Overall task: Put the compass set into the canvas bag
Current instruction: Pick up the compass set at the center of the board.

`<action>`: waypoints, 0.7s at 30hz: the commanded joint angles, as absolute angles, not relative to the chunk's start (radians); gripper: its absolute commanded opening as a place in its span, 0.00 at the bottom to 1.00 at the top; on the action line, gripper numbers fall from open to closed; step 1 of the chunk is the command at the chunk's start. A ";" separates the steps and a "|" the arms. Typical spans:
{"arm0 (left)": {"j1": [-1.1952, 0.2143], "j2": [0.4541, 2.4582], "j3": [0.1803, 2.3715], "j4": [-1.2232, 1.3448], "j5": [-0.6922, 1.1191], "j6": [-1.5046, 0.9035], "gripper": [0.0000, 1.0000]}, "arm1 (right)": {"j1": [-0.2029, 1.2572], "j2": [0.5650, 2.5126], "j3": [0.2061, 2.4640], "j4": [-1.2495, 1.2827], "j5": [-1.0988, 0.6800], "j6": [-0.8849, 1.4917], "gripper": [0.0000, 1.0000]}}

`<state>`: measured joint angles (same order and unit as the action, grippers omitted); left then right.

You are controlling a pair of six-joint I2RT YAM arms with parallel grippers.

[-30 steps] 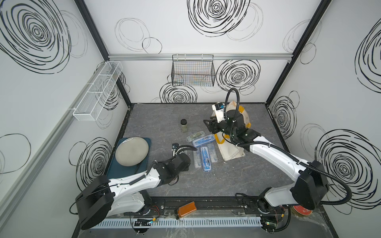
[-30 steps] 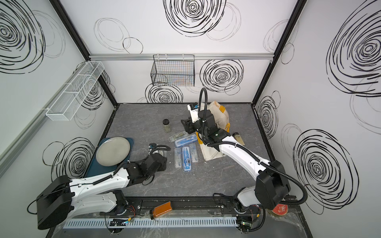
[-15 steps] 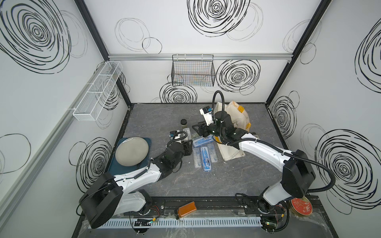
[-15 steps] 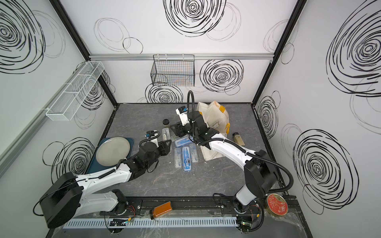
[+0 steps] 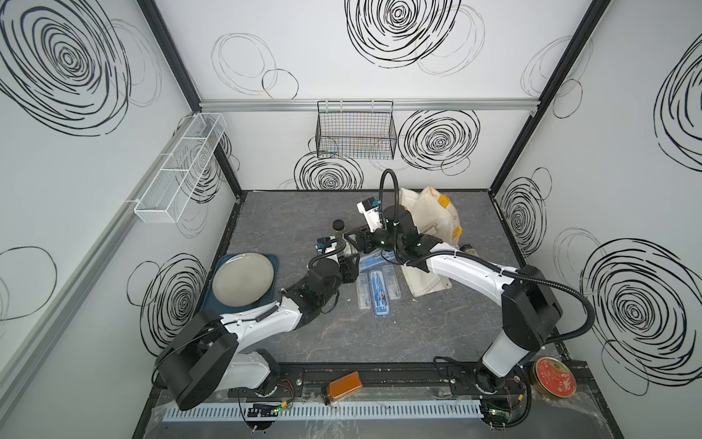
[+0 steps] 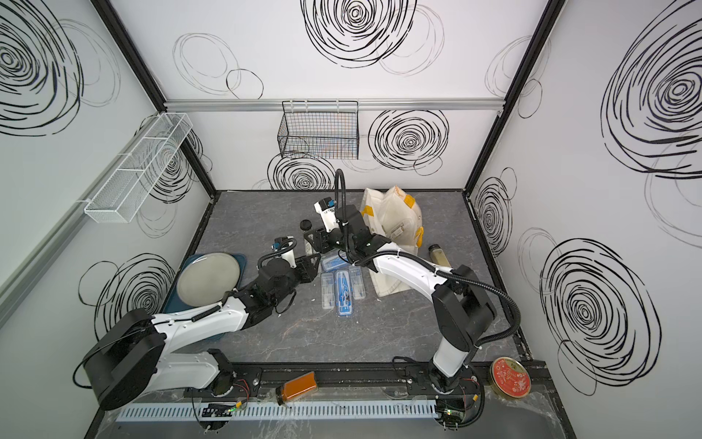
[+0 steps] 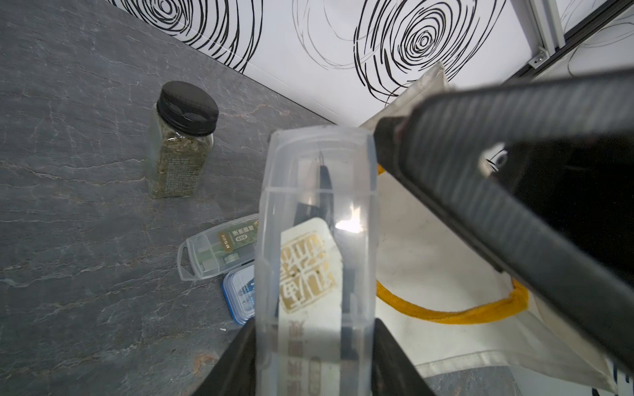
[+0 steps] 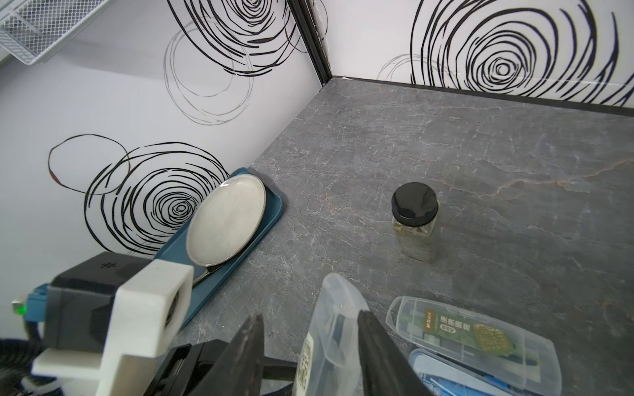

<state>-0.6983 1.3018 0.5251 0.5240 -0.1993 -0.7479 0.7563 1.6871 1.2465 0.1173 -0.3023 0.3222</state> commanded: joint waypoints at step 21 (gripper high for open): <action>-0.692 1.298 0.529 0.677 -0.151 -0.745 0.47 | 0.768 1.721 1.255 0.131 -0.278 0.373 0.27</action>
<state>-0.6983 1.3018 0.5251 0.5976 -0.1665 -0.7483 0.7635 1.7096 1.2564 0.1074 -0.2390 0.3511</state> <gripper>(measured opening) 0.492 0.293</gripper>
